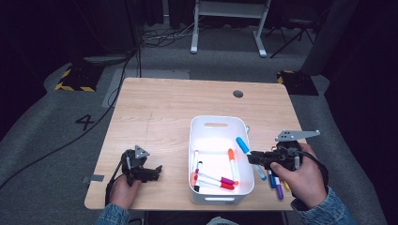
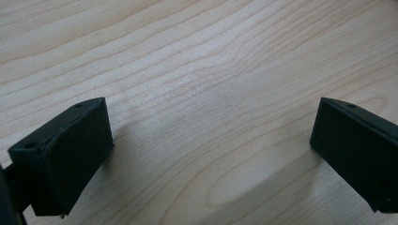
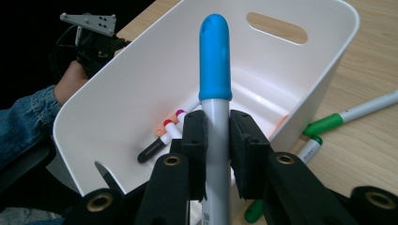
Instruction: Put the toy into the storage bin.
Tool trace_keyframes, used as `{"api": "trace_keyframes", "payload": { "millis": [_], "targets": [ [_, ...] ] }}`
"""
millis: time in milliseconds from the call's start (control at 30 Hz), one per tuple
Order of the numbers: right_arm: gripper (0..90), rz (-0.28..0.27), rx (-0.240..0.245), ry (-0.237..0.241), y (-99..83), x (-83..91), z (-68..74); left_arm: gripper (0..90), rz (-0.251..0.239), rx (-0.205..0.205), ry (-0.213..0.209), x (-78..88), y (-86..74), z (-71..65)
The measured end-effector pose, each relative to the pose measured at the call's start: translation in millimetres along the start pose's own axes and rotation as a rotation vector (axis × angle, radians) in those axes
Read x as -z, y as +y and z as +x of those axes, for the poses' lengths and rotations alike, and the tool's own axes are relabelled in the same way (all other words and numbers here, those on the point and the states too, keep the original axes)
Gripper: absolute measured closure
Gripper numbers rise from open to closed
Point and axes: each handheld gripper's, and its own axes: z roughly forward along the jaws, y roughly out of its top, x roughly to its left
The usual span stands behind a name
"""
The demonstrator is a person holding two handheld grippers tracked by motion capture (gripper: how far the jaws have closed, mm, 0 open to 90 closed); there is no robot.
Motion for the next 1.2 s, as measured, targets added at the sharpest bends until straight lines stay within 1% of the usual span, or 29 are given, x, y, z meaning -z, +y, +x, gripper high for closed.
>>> {"api": "trace_keyframes", "payload": {
  "millis": [200, 367, 567, 667, 867, 1200],
  "targets": [
    [77.3, 0.009, 0.039, 0.037, 4.6, -7.9, 11.3, 0.0, 0.0, -0.005, 0.003, 0.1, 0.2, 0.2],
    [77.3, 0.029, 0.061, 0.068, 5.5, -17.3, 20.0, 0.0, 0.0, -0.007, 0.003, 0.0, 0.2, 0.2],
    [77.3, 0.045, 0.082, 0.086, 5.3, -24.3, 25.1, 0.0, -0.002, -0.007, 0.003, -0.1, 0.1, 0.0],
    [77.3, 0.061, 0.095, 0.093, 4.6, -27.7, 27.9, 0.0, -0.003, -0.006, 0.002, -0.2, 0.1, -0.1],
    [77.4, 0.104, 0.117, 0.086, 2.3, -34.3, 30.1, 0.0, -0.002, -0.007, 0.005, 0.0, 0.2, -0.1],
    [77.3, 0.172, 0.138, 0.088, -3.0, -47.3, 34.8, 0.0, -0.003, -0.006, 0.005, 0.0, 0.1, -0.1]
  ]
}}
